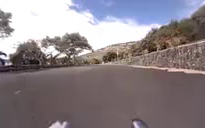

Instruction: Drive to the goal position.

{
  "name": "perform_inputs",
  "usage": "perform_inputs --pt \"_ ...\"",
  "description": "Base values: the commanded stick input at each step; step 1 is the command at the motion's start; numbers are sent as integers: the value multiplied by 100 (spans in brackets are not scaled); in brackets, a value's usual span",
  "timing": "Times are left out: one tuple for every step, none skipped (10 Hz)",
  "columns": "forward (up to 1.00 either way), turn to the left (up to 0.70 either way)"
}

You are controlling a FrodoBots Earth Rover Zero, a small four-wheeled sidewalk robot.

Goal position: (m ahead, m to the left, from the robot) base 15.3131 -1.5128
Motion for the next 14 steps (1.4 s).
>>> perform_inputs --pt "85 0" --pt "85 0" --pt "85 0" --pt "85 -25" --pt "85 -34" --pt "85 -34" --pt "85 -21" --pt "85 -3" --pt "85 0" --pt "85 0" --pt "85 0" --pt "85 0" --pt "85 0" --pt "85 0"
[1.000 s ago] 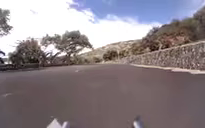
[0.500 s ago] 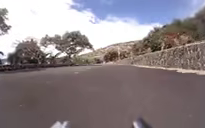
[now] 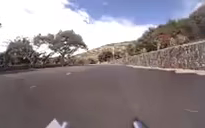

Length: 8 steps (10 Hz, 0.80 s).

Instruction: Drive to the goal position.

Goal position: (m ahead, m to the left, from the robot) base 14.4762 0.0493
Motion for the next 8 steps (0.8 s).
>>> perform_inputs --pt "85 0" --pt "85 0" --pt "85 0" --pt "85 0" --pt "85 0" --pt "85 0" --pt "85 0" --pt "85 0"
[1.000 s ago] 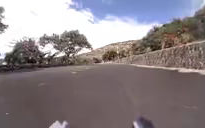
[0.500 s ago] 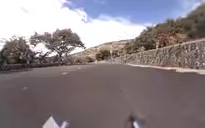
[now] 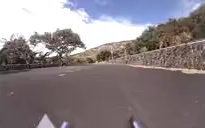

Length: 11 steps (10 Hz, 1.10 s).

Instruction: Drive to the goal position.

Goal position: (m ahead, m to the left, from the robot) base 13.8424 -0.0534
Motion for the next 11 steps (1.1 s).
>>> perform_inputs --pt "85 0" --pt "85 0" --pt "85 0" --pt "85 0" --pt "85 0" --pt "85 0" --pt "85 0" --pt "85 0" --pt "85 0" --pt "85 0" --pt "85 0"
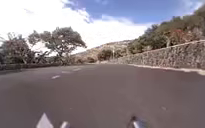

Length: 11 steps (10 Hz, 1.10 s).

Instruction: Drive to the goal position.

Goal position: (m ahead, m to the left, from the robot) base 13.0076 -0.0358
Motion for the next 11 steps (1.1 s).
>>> perform_inputs --pt "85 0" --pt "85 0" --pt "85 0" --pt "85 0" --pt "85 0" --pt "85 0" --pt "85 0" --pt "85 0" --pt "85 0" --pt "85 0" --pt "85 0"
